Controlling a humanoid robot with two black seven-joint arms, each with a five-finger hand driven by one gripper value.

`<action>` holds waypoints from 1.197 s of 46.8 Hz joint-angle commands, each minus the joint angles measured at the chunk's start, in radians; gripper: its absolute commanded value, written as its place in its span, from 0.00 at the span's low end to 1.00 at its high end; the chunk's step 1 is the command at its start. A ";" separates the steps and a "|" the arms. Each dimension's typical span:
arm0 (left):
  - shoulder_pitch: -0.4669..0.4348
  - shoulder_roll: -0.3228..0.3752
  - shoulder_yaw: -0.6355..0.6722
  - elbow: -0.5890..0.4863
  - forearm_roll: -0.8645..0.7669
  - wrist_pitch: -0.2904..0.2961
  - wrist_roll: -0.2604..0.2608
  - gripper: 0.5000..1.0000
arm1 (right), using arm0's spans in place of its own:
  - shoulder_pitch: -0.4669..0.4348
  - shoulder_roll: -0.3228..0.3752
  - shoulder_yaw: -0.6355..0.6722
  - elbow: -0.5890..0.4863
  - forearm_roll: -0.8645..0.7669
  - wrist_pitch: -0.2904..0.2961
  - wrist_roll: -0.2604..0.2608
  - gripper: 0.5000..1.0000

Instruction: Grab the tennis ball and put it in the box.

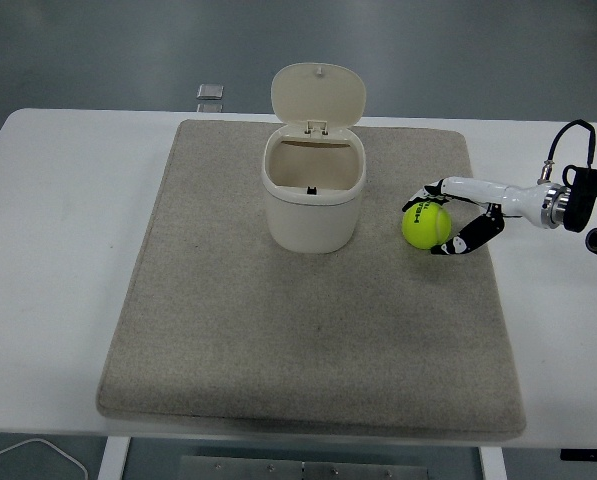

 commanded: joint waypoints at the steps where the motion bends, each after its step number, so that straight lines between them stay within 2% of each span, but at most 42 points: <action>1: 0.000 0.000 0.000 0.000 0.000 0.000 0.000 0.99 | 0.001 0.000 0.000 0.002 0.002 0.001 0.000 0.60; 15: 0.000 0.000 0.000 0.000 0.000 0.000 0.000 0.99 | 0.003 0.015 0.002 0.003 0.005 0.009 0.000 0.63; 25: 0.000 0.000 0.000 -0.001 0.000 0.000 0.000 0.99 | 0.009 0.031 0.005 0.003 0.006 0.011 -0.002 0.72; 50: 0.000 0.000 0.000 0.000 0.000 0.000 0.000 0.99 | 0.009 0.035 0.011 0.011 0.008 0.009 -0.002 0.72; 56: 0.000 0.000 0.000 0.000 0.000 0.000 0.000 0.99 | 0.010 0.057 0.011 0.011 0.008 0.009 -0.003 0.72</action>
